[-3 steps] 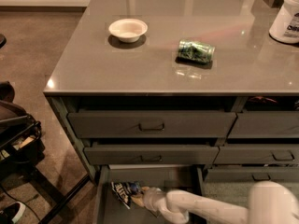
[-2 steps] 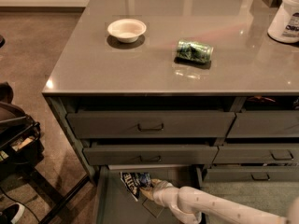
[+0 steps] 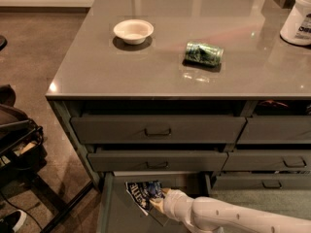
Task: Pick blue chip bag from bottom drawer and place on counter
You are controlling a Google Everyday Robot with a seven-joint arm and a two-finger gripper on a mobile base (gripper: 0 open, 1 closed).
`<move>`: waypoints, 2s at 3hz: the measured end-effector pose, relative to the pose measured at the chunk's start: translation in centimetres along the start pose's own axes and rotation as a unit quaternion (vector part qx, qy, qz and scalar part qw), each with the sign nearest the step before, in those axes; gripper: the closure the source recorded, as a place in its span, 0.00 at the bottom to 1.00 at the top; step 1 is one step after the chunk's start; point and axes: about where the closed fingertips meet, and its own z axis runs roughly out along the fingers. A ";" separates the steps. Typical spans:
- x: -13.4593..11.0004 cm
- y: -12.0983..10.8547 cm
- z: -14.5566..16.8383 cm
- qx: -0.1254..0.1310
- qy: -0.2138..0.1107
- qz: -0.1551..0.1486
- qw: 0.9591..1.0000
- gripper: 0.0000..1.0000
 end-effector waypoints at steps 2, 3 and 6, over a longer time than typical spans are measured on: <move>-2.1 -0.3 -2.9 0.005 0.000 -0.014 1.000 1.00; -5.3 2.8 -9.3 0.001 0.000 0.002 1.000 1.00; -10.9 2.9 -18.0 0.032 -0.012 -0.020 0.999 1.00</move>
Offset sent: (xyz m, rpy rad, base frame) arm -0.0365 -0.0498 0.2018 -0.1164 -0.1234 0.0495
